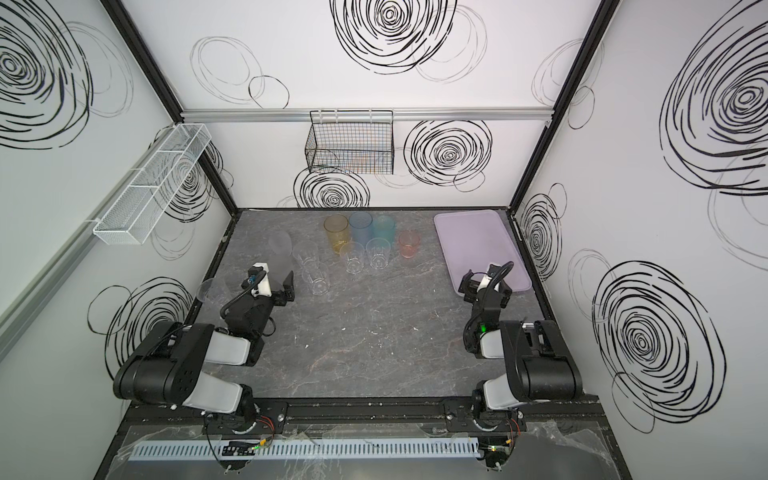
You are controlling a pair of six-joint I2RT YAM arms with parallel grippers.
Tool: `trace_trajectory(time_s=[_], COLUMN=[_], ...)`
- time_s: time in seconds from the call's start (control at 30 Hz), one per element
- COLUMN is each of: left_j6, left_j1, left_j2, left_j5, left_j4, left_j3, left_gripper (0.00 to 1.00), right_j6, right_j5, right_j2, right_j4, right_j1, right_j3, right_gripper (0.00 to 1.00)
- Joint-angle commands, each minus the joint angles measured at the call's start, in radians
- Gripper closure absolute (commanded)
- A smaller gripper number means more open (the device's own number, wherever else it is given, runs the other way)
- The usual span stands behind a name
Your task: Place the glasses into the tray
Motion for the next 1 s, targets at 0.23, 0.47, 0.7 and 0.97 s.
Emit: trace_trajectory(time_s=[0.23,0.47,0.7,0.97], left_j6=[0.012,0.010,0.002,0.048], left_j1=[0.006,0.007,0.022,-0.071], left_j2=[-0.005,-0.004,-0.004,-0.072], left_j5=[0.011,0.013,0.034,-0.158], left_j4=[0.043,0.042,0.043,0.143], left_j3=[0.014,0.014,0.016,-0.064], left_gripper=[0.04,0.04,0.04,0.04], right_j6=[-0.011,-0.010,-0.009,0.023], right_j5=[0.008,0.003,0.003,0.033], right_j2=[0.003,0.000,-0.003,-0.201], right_j4=[0.038,0.041,0.046,-0.338], right_j1=[0.005,0.002,0.001,0.022], right_j3=[0.005,0.004,-0.001,0.130], right_gripper=[0.00,0.00,0.00,0.00])
